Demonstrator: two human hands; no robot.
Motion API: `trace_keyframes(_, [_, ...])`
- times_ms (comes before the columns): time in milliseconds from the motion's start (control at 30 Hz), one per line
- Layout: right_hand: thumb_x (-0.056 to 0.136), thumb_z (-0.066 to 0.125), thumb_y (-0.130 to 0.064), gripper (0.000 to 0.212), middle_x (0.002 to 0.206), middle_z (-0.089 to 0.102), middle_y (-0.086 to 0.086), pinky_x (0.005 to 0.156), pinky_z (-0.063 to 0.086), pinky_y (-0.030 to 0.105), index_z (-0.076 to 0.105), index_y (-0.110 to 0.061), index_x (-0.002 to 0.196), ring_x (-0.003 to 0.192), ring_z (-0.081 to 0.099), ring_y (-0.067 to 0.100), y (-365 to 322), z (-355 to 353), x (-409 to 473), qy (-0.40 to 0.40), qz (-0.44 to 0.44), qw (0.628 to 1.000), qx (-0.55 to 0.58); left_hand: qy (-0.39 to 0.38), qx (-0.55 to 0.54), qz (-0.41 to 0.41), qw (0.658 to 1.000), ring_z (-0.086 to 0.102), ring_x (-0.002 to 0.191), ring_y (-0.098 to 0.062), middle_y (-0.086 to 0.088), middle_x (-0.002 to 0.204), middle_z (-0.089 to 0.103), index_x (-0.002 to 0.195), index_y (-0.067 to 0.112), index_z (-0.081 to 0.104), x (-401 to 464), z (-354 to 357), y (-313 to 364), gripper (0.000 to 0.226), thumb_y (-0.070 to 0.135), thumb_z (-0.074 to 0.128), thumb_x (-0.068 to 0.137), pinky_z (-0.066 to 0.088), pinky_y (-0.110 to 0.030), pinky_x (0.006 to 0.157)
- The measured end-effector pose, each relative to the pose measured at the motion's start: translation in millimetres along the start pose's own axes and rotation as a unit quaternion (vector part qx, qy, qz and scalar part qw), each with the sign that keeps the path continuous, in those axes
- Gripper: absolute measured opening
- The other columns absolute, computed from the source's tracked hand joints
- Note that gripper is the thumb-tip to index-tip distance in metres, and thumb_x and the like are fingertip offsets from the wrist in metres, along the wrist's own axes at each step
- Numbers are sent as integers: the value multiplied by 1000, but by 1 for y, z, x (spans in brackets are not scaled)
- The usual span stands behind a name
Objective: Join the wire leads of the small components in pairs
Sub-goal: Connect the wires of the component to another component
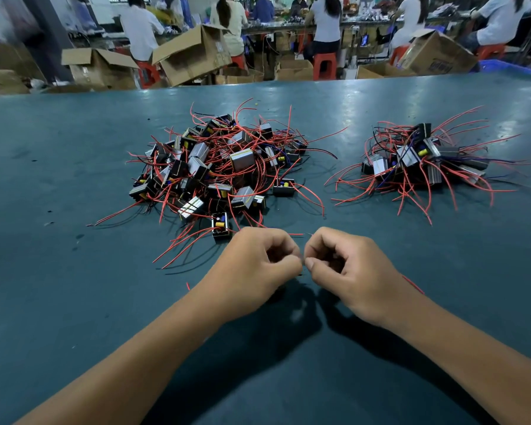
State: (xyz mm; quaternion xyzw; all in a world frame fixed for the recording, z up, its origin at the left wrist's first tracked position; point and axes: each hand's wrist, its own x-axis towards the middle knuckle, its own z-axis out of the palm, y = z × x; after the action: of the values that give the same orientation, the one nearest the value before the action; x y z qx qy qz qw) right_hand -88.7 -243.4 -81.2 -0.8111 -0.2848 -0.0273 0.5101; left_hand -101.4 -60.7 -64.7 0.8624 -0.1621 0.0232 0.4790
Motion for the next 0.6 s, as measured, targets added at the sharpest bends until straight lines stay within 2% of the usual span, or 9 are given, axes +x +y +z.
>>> trace_keyframes(67, [82, 59, -18, 8, 62, 50, -16, 54, 32, 11, 56, -21, 75, 55, 42, 1, -1, 2, -1, 2, -12, 1000, -20, -37, -93, -103, 990, 37, 55, -13, 2, 58, 50, 69, 4, 64, 2, -3, -2, 17, 15, 69, 82, 29, -22, 50])
trace_keyframes(100, [82, 59, -18, 8, 62, 50, -16, 54, 32, 11, 56, -21, 75, 55, 42, 1, -1, 4, -1, 3, -11, 1000, -20, -49, -96, -114, 988, 38, 56, -14, 1, 60, 51, 70, 5, 65, 2, -7, -2, 17, 19, 69, 80, 30, -24, 51])
trace_keyframes(133, [83, 59, -19, 8, 61, 50, -17, 54, 33, 11, 56, -22, 75, 55, 42, 1, -1, 4, -1, 5, -7, 1000, -17, -53, -72, -90, 992, 41, 57, -13, 3, 61, 54, 72, 9, 67, 2, -10, -2, 15, 22, 68, 79, 32, -23, 53])
trace_keyframes(200, [82, 58, -20, 8, 59, 50, -17, 53, 33, 13, 56, -22, 75, 54, 40, 1, 0, 5, 0, 11, 10, 1000, -5, -28, 50, 34, 998, 46, 58, -7, 13, 67, 59, 80, 18, 69, 1, -14, -4, 5, 22, 70, 83, 37, -20, 57])
trace_keyframes(267, [81, 57, -20, 6, 56, 48, -16, 52, 33, 16, 58, -21, 75, 53, 38, 2, 1, 5, 0, 12, 28, 999, 14, 25, 193, 176, 965, 49, 65, -5, 14, 77, 61, 89, 20, 71, -2, -16, -5, 5, 22, 71, 85, 43, -24, 61])
trace_keyframes(333, [81, 57, -22, 6, 56, 47, -14, 51, 32, 21, 59, -19, 76, 54, 37, 6, 1, 4, 1, 11, 41, 999, 27, 56, 288, 270, 917, 57, 70, -13, 6, 82, 65, 92, 16, 73, -2, -15, -4, 10, 21, 73, 84, 49, -32, 62])
trace_keyframes(400, [82, 57, -22, 7, 59, 48, -11, 53, 32, 26, 60, -18, 76, 56, 38, 9, 1, 3, 3, 8, 49, 998, 42, 74, 345, 325, 878, 64, 71, -23, 0, 82, 68, 92, 14, 75, -2, -14, -5, 9, 21, 74, 86, 51, -37, 60])
trace_keyframes(467, [84, 58, -18, 9, 60, 48, -8, 53, 32, 27, 60, -17, 75, 57, 38, 11, 1, 2, 4, 4, 53, 997, 59, 85, 385, 351, 849, 65, 70, -25, 1, 83, 69, 90, 15, 76, -1, -15, -5, 7, 21, 72, 89, 50, -38, 59])
trace_keyframes(600, [83, 58, -18, 11, 62, 47, -3, 54, 31, 29, 60, -12, 74, 58, 37, 12, 1, 1, 4, 3, 58, 995, 83, 94, 423, 379, 818, 62, 67, -23, 2, 85, 69, 87, 15, 75, -3, -16, -2, 5, 15, 71, 90, 47, -36, 59])
